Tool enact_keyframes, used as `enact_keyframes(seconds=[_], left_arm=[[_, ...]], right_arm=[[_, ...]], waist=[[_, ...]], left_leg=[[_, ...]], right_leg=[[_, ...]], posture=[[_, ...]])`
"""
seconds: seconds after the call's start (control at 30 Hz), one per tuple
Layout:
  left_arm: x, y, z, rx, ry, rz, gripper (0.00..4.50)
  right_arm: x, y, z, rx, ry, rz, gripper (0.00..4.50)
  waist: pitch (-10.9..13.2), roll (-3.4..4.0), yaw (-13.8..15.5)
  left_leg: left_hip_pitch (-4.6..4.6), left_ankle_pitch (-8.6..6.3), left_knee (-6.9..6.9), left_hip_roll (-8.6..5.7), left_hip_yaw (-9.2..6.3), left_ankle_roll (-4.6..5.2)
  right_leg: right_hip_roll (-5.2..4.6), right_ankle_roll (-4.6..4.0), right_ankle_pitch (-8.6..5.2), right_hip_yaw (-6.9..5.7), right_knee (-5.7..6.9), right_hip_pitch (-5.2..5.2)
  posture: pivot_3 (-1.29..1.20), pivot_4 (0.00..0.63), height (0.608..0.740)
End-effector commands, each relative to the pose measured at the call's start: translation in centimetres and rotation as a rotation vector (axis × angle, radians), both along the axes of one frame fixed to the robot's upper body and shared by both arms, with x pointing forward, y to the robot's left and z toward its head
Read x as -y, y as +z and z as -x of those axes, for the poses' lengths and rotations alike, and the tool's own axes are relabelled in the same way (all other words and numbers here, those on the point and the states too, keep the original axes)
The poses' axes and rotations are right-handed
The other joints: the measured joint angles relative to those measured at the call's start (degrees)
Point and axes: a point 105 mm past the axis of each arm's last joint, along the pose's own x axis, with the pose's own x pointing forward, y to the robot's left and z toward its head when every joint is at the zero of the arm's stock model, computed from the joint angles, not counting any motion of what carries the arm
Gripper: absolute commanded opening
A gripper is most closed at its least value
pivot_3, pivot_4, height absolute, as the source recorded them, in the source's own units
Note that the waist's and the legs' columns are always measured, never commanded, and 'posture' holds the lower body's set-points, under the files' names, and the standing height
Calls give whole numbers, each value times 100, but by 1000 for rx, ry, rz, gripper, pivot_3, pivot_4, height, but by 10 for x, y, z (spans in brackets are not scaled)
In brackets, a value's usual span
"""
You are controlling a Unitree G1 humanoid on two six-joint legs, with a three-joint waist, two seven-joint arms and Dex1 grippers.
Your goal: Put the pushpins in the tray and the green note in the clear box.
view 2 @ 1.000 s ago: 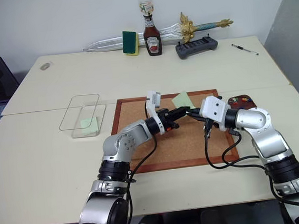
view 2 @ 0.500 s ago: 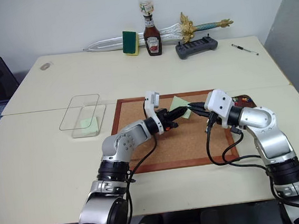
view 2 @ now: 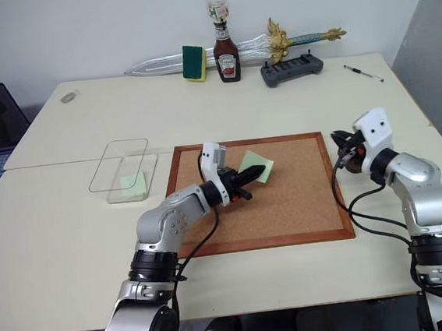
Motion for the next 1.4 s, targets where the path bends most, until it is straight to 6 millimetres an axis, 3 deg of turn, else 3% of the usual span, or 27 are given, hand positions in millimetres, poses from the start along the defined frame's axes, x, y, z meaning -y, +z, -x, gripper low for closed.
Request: enact_keyframes(seconds=[0.03, 0.4, 0.8, 0.97, 1.1, 1.13, 1.3, 1.4], left_arm=[[0, 15, 4, 57, -8, 20, 5], [-2, 17, 3, 64, 1, 18, 5], [-2, 17, 3, 71, 0, 17, 0], [-3, 20, 2, 78, 10, 22, 0], [-9, 30, -2, 116, 57, 11, 0], [-12, 34, -4, 138, 84, -3, 0], [-36, 60, -13, 224, 246, -57, 0], [-67, 73, -20, 259, 411, -108, 0]], right_arm=[[14, 4, -8, -12, -80, -48, 0], [39, -20, -24, -128, -230, -100, 0], [50, -22, -24, -145, -290, -108, 2647], [47, -2, -22, -71, -256, -109, 3735], [27, 16, -16, -14, -129, -81, 4488], [19, 20, -14, 2, -79, -55, 4488], [-44, 47, 5, 85, 302, 36, 4488], [-97, 59, 24, 91, 596, 73, 4488]], waist=[[0, 0, -14], [0, 0, -38], [0, 1, -56], [0, 1, -56], [0, 1, -68], [0, 0, -68], [0, 0, -92], [1, 0, -94]], left_leg=[[0, 0, 0, 0, 1, 0], [-1, 0, 1, 0, 9, 1], [-1, 0, 1, 1, 9, 0], [-1, 0, 1, 1, 10, 0], [-1, 0, 1, 1, 11, 0], [-1, 0, 1, 1, 10, 0], [-1, 0, 1, 6, 10, 1], [0, 0, 1, 5, 10, 0]], right_leg=[[0, 0, 0, 0, 0, 0], [0, 0, 0, 4, 0, 0], [0, 0, 0, 4, 1, 0], [0, 0, 0, 4, 1, 0], [0, 0, 0, 5, 1, -2], [0, 0, 0, 4, 1, -1], [2, 1, 0, 4, 0, -2], [2, 1, 0, 4, -1, 0]], posture=[[0, 150, 740], [0, 150, 740], [0, 150, 740], [0, 150, 740], [0, 150, 740], [0, 150, 740], [0, 150, 740], [0, 150, 740]])
